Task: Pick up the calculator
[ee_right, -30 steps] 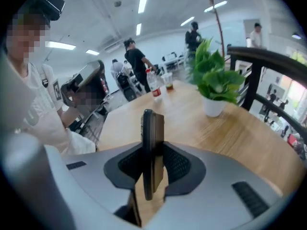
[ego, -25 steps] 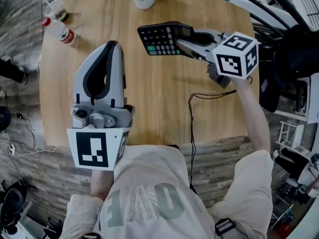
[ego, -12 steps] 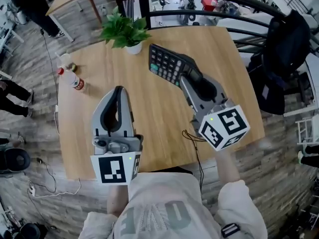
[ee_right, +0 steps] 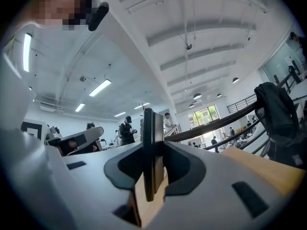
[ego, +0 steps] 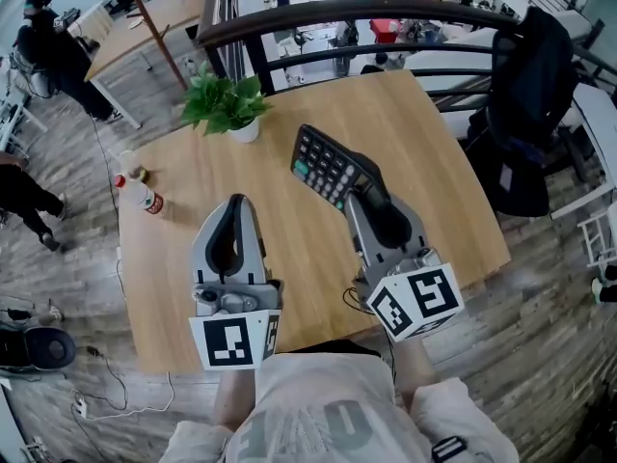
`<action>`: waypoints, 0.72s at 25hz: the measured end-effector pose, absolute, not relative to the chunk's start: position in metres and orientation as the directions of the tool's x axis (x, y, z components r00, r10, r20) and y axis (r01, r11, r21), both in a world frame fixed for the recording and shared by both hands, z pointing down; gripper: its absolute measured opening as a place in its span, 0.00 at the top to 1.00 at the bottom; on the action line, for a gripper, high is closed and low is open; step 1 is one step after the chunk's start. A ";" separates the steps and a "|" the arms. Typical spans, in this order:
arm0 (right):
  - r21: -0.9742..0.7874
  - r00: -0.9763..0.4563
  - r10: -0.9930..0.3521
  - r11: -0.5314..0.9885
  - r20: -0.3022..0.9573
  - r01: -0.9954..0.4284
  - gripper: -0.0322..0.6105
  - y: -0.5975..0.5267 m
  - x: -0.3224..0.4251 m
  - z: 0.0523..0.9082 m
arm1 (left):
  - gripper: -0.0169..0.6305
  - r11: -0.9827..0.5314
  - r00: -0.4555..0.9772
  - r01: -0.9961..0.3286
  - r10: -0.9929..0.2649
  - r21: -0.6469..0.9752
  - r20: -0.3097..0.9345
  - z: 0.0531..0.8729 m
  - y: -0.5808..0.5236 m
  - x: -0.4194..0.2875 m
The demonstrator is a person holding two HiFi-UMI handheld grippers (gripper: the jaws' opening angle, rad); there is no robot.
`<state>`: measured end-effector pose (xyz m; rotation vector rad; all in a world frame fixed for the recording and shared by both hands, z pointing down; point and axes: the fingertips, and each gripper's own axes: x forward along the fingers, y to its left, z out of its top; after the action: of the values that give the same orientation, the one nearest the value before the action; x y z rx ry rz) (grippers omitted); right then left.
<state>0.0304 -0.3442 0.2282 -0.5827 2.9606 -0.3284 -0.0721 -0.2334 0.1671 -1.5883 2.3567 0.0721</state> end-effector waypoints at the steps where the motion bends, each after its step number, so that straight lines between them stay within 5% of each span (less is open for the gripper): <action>1: -0.229 -0.919 -0.388 0.903 -0.073 -0.363 0.79 -0.345 0.035 0.224 | 0.95 0.385 -0.340 -0.914 -0.899 -0.128 -0.276 0.165 -0.235 -0.067; 18: -0.231 -0.911 -0.396 0.903 -0.117 -0.363 0.79 -0.330 0.063 0.213 | 0.95 0.361 -0.303 -0.919 -0.905 -0.160 -0.298 0.155 -0.235 -0.030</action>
<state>0.0626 -0.3302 0.2134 -0.5831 2.9061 -0.3075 -0.0296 -0.2347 0.1553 -1.6048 2.2922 0.0572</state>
